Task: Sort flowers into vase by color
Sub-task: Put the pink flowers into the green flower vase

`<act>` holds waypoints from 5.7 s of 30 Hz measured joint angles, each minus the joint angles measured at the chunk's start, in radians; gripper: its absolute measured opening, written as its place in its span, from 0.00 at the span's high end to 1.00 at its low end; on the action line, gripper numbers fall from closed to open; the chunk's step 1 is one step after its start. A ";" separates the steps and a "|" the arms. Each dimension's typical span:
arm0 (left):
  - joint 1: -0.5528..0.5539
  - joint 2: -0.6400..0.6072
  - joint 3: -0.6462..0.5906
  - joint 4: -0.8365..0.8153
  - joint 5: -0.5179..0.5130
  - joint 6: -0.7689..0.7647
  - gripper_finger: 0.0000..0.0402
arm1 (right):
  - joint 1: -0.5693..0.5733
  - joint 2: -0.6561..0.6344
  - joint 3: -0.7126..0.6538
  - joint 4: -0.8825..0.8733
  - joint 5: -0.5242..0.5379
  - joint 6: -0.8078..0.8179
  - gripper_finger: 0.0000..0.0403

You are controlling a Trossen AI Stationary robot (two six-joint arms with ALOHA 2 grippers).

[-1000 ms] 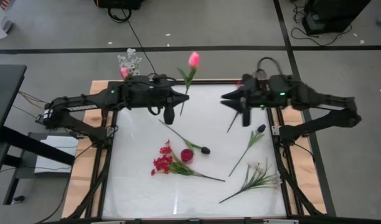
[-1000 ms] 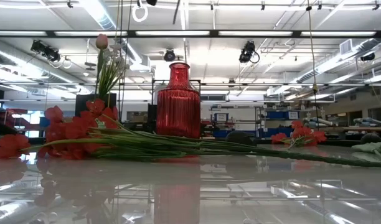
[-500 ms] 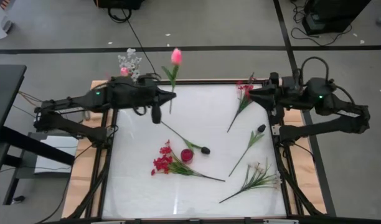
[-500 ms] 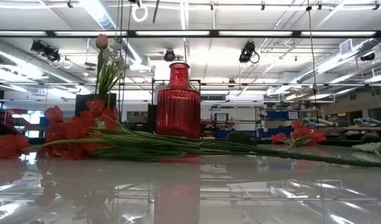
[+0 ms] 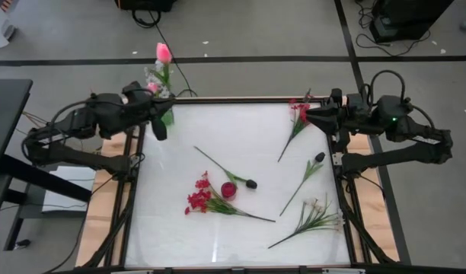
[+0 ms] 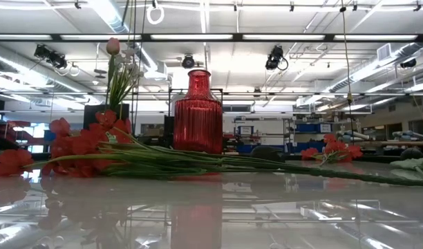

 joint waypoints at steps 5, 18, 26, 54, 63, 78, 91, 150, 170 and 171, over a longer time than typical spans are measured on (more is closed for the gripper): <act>-0.072 -0.034 0.000 -0.115 -0.132 -0.094 0.99 | 0.000 0.003 0.000 0.000 0.000 0.000 0.75; -0.247 -0.083 -0.069 -0.229 -0.217 -0.115 0.99 | 0.000 0.003 0.000 0.000 -0.001 0.000 0.75; -0.197 -0.076 -0.393 0.397 0.104 0.066 0.99 | 0.000 0.003 0.000 0.000 -0.001 0.000 0.75; 0.699 0.011 -0.089 0.436 0.482 0.355 0.99 | 0.000 0.003 0.000 0.003 -0.001 0.000 0.74; 1.001 -0.124 -0.265 0.470 0.657 0.220 0.98 | 0.000 0.003 0.000 0.003 -0.001 0.000 0.74; 1.062 -0.124 -0.360 0.598 0.687 0.099 0.98 | 0.000 0.002 0.000 0.005 -0.001 0.000 0.74; 1.003 -0.014 -0.298 0.713 0.495 -0.060 0.98 | 0.000 0.002 0.000 0.005 -0.001 0.000 0.74; 0.654 -0.506 -0.857 0.642 0.007 0.011 0.98 | 0.000 0.002 0.000 0.006 -0.001 0.000 0.75; 0.848 -0.388 -1.078 1.107 0.051 -0.131 0.97 | 0.000 0.002 0.000 0.005 -0.001 0.000 0.74; 0.848 -0.384 -1.078 1.119 0.051 -0.123 0.97 | 0.000 0.002 0.000 0.005 -0.001 0.000 0.75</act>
